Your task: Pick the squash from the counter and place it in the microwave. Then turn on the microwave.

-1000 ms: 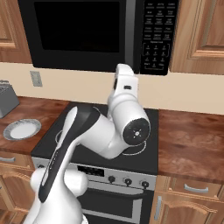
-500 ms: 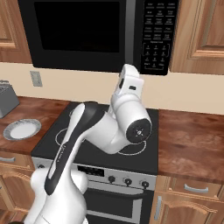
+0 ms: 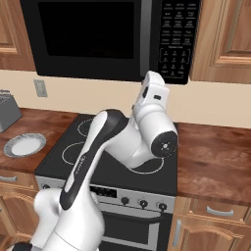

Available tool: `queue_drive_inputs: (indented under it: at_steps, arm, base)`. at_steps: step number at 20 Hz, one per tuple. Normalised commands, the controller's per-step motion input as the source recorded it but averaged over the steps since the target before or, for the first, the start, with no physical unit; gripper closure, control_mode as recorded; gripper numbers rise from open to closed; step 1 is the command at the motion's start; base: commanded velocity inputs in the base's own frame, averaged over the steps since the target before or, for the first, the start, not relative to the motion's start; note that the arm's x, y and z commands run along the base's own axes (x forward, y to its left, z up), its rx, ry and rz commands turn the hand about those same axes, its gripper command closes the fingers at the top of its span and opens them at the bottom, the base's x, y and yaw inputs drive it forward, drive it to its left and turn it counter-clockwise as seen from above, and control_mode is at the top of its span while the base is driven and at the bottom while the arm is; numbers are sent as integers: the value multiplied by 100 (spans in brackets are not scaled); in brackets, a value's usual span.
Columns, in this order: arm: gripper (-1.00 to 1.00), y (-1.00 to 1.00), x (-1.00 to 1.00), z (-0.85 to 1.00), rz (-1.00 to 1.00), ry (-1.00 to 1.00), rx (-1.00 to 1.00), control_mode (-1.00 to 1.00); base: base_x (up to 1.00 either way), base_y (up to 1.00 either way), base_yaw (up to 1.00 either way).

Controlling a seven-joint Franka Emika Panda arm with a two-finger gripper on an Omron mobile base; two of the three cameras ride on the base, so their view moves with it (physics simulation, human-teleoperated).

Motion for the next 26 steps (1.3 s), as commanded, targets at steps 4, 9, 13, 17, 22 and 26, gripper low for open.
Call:
queue_drive_inputs:
  at_steps: [4, 9, 13, 17, 22, 26]
  arm:
    - [-100, -7, 7, 0, 5, -1, -2, -100]
    - [-100, 0, 3, 0, 14, -5, -7, -100]
    - [-100, 0, 13, 0, 6, -2, -10, -100]
    - [-100, 0, 23, 0, 0, 0, -10, -100]
    - [-100, 0, 23, 0, 0, 0, -10, -100]
    - [-100, 0, 17, -1, -1, 0, -7, -100]
  base:
    - [0, 0, 0]
    - [0, 0, 0]
    - [0, 0, 0]
    - [0, 0, 0]
    - [0, 0, 0]
    - [0, 0, 0]
